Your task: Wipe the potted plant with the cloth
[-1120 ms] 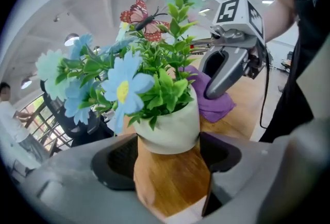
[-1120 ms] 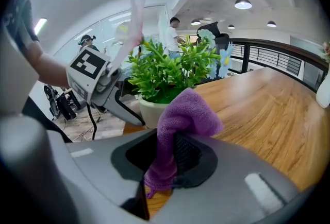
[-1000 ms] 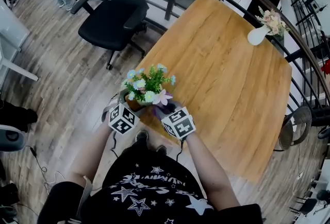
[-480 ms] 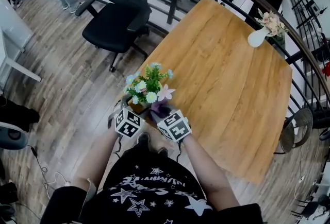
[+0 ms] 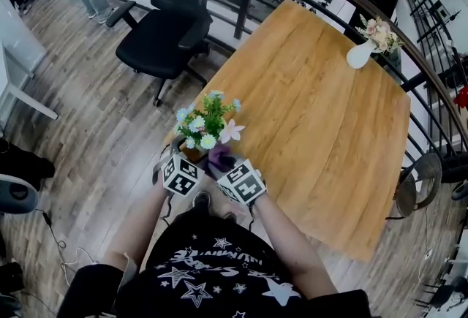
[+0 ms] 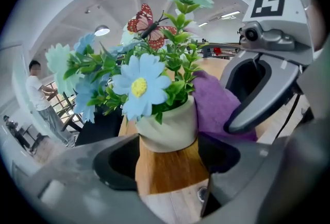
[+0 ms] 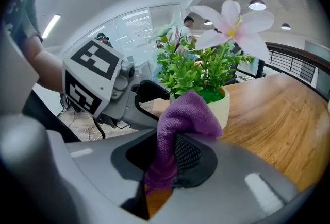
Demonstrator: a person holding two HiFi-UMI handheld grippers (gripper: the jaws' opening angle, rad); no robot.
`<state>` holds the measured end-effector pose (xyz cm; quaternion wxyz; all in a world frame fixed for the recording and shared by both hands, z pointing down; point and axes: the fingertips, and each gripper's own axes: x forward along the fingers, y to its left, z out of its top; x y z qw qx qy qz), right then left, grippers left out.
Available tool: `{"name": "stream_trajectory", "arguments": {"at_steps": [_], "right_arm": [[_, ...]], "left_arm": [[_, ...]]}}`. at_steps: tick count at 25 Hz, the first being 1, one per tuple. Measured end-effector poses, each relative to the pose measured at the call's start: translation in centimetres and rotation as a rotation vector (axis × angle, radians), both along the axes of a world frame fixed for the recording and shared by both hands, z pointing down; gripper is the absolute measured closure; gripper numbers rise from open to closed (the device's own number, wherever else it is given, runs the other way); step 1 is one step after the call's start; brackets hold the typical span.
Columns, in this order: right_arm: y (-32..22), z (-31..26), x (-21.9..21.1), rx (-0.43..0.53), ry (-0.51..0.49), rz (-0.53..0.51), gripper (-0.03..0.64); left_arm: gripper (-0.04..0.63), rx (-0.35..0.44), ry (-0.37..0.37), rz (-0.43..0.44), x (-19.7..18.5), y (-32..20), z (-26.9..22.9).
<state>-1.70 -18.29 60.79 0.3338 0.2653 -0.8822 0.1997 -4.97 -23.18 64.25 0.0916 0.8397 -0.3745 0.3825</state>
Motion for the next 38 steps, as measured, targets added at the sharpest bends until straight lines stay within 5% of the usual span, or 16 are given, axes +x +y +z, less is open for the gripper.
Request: {"name": "stream_trajectory", "arguments": {"at_steps": [13,26,32,38], "right_arm": [[0.5,-2.5,3.8,0.063,-0.023,0.068,0.535],[2.9,-5.4,7.5,0.169,-0.108,0.106,0.535],[5.4,-4.9,9.8,0.196,-0.151,0.149,0.535],[8.2,-4.1,11.3,0.177,-0.197,0.213,0.535]], "left_arm": [[0.227,0.004,0.013,-0.106,-0.7,1.1,-1.3],[0.227,0.112,0.179,-0.198,1.0,7.4,-8.4],[0.335,0.152,0.237,-0.24,2.1,11.0,-9.7],[0.384,0.163,0.263,-0.173,4.4,12.4,-9.6]]}}
